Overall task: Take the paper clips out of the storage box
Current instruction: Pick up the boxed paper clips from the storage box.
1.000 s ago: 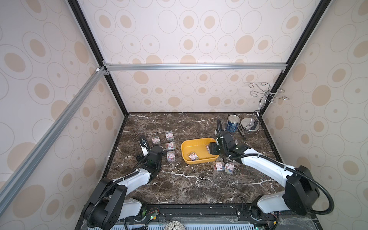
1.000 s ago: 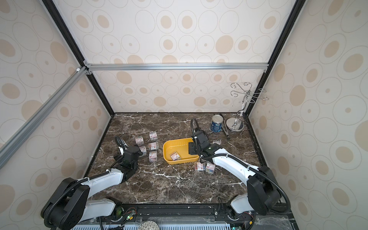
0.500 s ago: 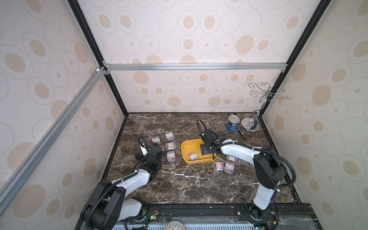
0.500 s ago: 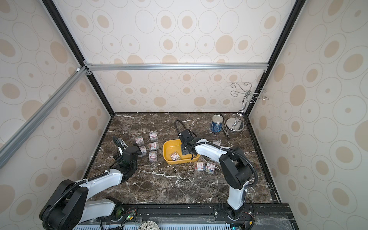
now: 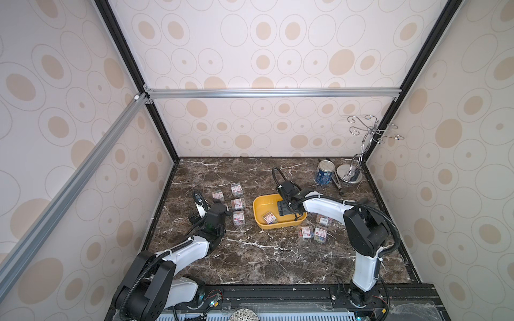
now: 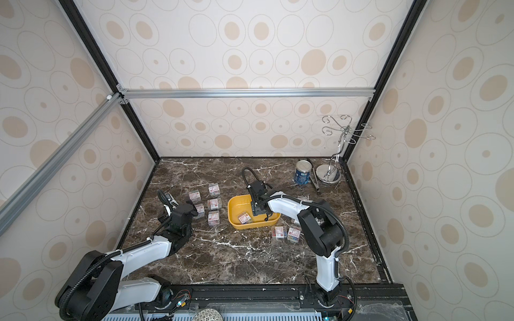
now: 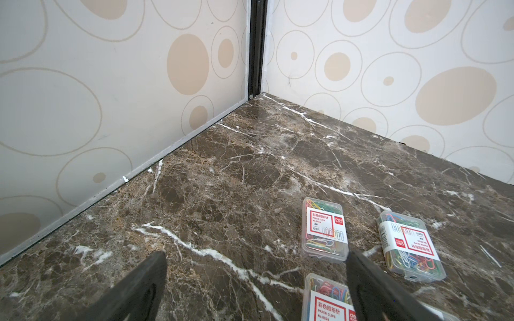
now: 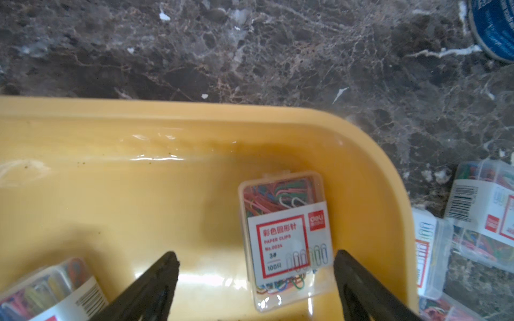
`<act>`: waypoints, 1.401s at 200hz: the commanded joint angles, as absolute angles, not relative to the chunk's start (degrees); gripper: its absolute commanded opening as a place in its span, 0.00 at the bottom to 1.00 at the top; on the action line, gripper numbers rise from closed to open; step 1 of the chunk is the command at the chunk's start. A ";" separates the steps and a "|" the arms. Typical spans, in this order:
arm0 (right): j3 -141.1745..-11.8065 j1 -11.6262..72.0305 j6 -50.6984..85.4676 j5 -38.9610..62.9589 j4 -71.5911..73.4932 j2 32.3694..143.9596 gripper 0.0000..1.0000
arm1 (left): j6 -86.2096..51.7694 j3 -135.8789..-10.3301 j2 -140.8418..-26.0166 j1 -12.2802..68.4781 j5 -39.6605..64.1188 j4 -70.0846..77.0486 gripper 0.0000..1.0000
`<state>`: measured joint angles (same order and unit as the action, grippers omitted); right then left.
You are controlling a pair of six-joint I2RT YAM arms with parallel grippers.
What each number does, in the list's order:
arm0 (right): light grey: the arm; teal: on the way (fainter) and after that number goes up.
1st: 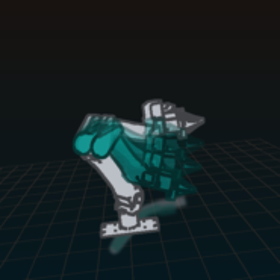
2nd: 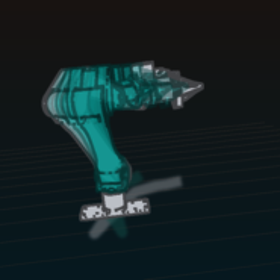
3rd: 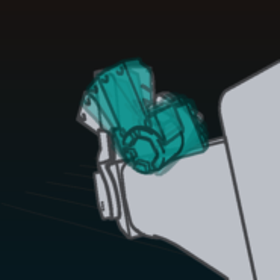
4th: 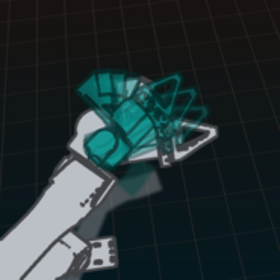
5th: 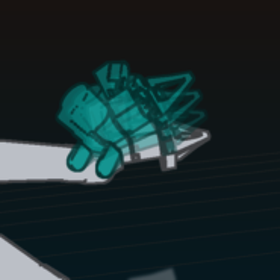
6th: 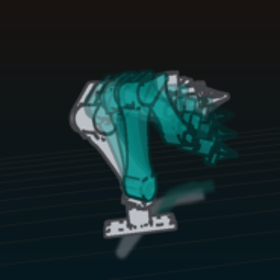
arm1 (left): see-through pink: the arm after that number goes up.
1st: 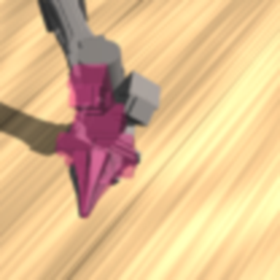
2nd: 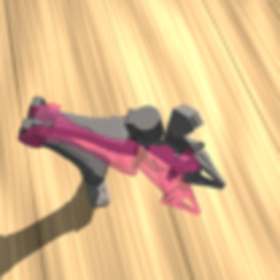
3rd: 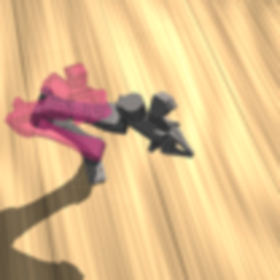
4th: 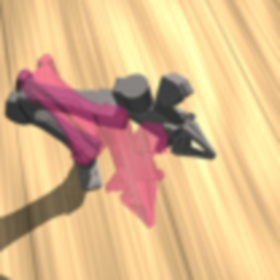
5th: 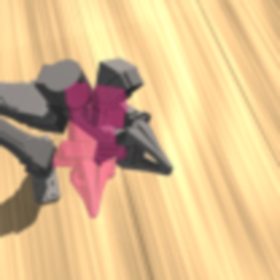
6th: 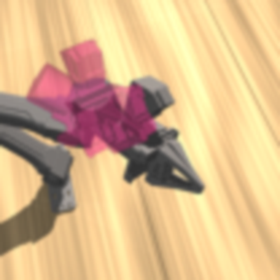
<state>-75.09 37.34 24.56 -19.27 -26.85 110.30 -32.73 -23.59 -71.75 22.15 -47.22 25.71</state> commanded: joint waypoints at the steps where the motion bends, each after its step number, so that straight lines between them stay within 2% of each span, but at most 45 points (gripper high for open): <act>1: -76.63 36.71 25.21 -20.83 -28.29 112.26 0.90 | -33.81 -23.27 -70.69 21.62 -48.18 26.40 1.00; 38: -78.01 36.21 25.57 -18.86 -27.83 114.95 0.90 | -33.79 -23.47 -70.98 21.49 -48.10 26.50 1.00; 58: -77.62 36.08 25.62 -14.40 -25.92 114.89 0.90 | -33.84 -23.37 -70.93 21.51 -48.11 26.46 1.00; 124: -73.95 36.17 26.78 -5.14 -20.67 108.58 0.85 | -33.93 -23.15 -70.76 21.53 -48.16 26.54 1.00; 170: -73.43 36.39 26.86 -9.40 -21.21 107.90 0.87 | -33.99 -23.20 -70.71 21.53 -48.03 26.43 1.00; 223: -78.12 36.51 27.93 -13.66 -24.72 114.06 0.90 | -33.93 -23.24 -70.91 21.53 -48.00 26.46 1.00; 259: -79.38 36.43 28.78 -13.82 -24.41 116.05 0.83 | -34.02 -23.29 -70.84 21.53 -47.99 26.46 1.00; 280: -79.87 36.46 28.86 -14.43 -24.74 116.35 0.75 | -34.01 -23.29 -70.84 21.53 -47.97 26.45 1.00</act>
<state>-77.93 36.05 27.86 -12.67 -22.94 115.85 -32.75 -23.49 -71.66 22.09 -46.85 25.96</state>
